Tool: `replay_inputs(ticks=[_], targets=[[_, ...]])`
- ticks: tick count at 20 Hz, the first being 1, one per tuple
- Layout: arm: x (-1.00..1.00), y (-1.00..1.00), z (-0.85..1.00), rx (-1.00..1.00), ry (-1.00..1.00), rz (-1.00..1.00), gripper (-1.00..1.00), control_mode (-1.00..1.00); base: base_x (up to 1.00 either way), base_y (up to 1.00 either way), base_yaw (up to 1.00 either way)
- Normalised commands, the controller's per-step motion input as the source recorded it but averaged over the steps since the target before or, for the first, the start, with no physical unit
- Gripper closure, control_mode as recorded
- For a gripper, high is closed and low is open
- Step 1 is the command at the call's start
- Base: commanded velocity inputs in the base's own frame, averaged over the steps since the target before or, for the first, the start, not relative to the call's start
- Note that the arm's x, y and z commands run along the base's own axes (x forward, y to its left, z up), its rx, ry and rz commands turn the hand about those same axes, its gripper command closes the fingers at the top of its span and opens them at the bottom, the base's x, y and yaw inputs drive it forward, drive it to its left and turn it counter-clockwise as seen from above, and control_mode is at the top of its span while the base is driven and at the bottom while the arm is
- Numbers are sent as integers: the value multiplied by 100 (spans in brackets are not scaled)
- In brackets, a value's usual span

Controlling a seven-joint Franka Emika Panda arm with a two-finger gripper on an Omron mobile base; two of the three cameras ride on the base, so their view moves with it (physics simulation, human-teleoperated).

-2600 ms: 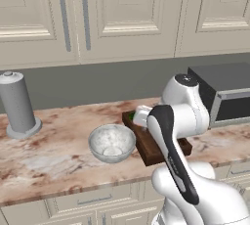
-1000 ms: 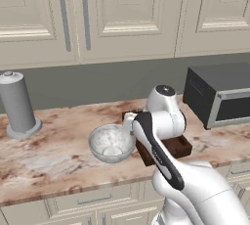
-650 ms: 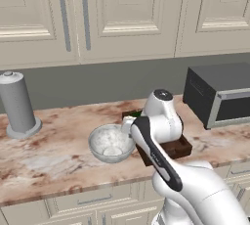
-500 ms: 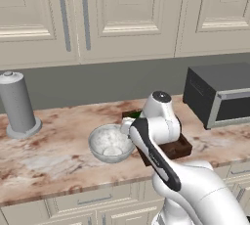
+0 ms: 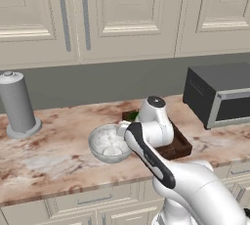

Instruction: Place the two vegetables and bowl onto the tray for setting up a vegetable dip station.

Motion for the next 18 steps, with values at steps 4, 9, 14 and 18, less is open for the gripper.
replay_inputs(ticks=[4, 9, 14, 18], targets=[[16, 6, -17, 0, 0, 0, -100, -100, 0, 0, 0], [10, 2, -12, 0, 0, 0, -100, -100, 0, 0, 0], [2, 0, -16, 0, 0, 0, -100, -100, 0, 0, 0], [1, 0, -14, 0, 0, 0, -100, -100, 0, 0, 0]])
